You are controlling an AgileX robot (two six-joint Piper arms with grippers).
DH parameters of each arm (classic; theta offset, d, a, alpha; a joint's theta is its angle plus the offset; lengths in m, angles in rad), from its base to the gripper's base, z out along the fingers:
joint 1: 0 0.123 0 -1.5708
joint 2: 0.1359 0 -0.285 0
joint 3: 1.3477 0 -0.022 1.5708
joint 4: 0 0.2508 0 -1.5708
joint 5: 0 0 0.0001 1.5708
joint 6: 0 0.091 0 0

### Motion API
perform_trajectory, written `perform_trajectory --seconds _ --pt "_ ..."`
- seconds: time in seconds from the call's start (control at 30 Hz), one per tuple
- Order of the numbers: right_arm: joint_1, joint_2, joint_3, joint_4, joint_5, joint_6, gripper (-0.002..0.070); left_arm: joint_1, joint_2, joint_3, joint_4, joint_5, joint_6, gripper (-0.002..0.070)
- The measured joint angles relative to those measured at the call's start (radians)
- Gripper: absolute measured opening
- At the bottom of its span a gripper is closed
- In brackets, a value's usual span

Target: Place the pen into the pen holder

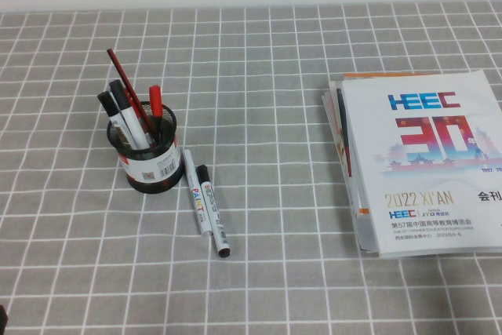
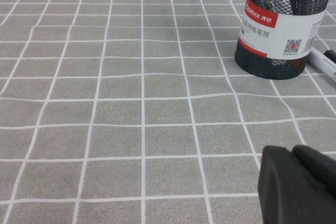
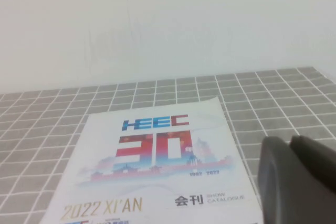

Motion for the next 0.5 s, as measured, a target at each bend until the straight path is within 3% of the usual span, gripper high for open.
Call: perform_trajectory --seconds 0.17,0.33,0.5 --pt "-0.004 0.0 0.013 0.016 -0.003 -0.002 -0.0012 0.0 0.0 0.0 0.0 0.0 0.0 -0.0003" --pt "-0.004 -0.011 0.058 0.162 0.017 -0.134 -0.0013 0.0 0.0 0.0 0.0 0.0 0.0 -0.0003" --pt "-0.004 -0.011 0.065 0.209 0.152 -0.184 -0.0013 0.0 0.0 0.0 0.0 0.0 0.0 -0.0003"
